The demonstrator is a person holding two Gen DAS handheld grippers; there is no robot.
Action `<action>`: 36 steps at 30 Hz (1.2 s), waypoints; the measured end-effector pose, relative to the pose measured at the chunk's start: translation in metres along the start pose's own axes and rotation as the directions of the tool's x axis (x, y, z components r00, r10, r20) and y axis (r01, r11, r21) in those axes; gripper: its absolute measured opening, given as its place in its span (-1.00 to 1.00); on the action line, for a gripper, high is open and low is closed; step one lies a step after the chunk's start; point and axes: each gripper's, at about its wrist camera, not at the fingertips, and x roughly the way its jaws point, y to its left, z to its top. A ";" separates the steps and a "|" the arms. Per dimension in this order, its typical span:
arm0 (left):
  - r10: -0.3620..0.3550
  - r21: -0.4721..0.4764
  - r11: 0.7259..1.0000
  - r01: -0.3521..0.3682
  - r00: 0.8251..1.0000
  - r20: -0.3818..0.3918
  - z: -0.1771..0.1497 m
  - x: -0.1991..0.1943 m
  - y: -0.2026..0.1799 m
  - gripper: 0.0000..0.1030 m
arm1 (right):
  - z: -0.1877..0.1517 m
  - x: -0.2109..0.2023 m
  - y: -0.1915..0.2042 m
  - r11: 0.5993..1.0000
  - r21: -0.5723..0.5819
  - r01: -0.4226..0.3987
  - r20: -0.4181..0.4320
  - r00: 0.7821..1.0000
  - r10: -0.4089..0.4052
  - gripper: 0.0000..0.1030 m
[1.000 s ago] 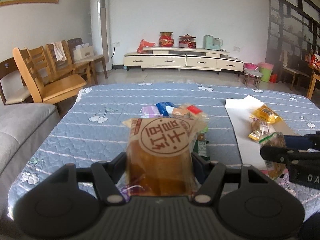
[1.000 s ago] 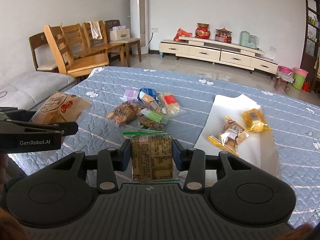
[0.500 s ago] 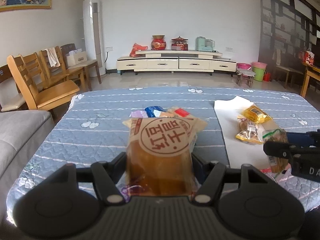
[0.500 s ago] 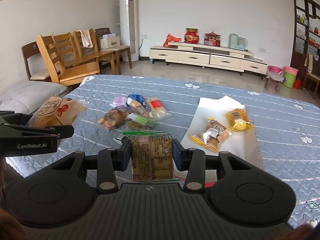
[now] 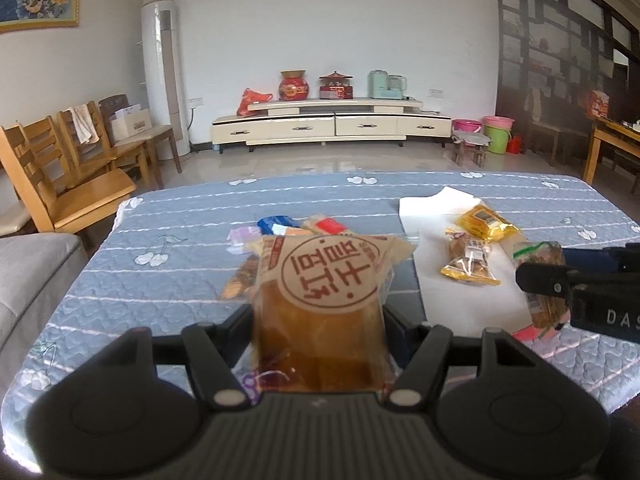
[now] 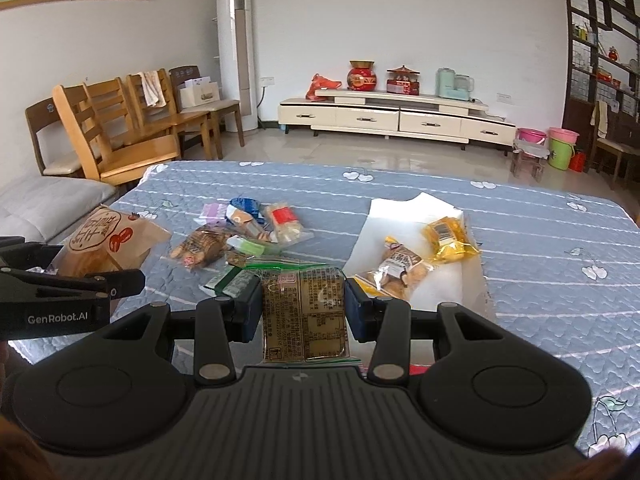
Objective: Organize snacks
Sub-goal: 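Carry both held packets toward the white paper sheet with both tools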
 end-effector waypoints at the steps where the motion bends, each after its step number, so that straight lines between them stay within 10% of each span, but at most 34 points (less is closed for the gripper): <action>1: -0.004 0.002 1.000 0.004 1.000 0.000 0.001 0.001 -0.001 0.30 | 0.000 0.000 -0.002 1.000 0.005 0.003 0.000 1.000 -0.003 0.02; 36: -0.201 0.138 0.970 0.201 0.979 -0.011 0.036 0.039 -0.102 0.30 | -0.003 0.011 -0.051 0.969 0.175 0.173 0.002 0.984 -0.176 0.02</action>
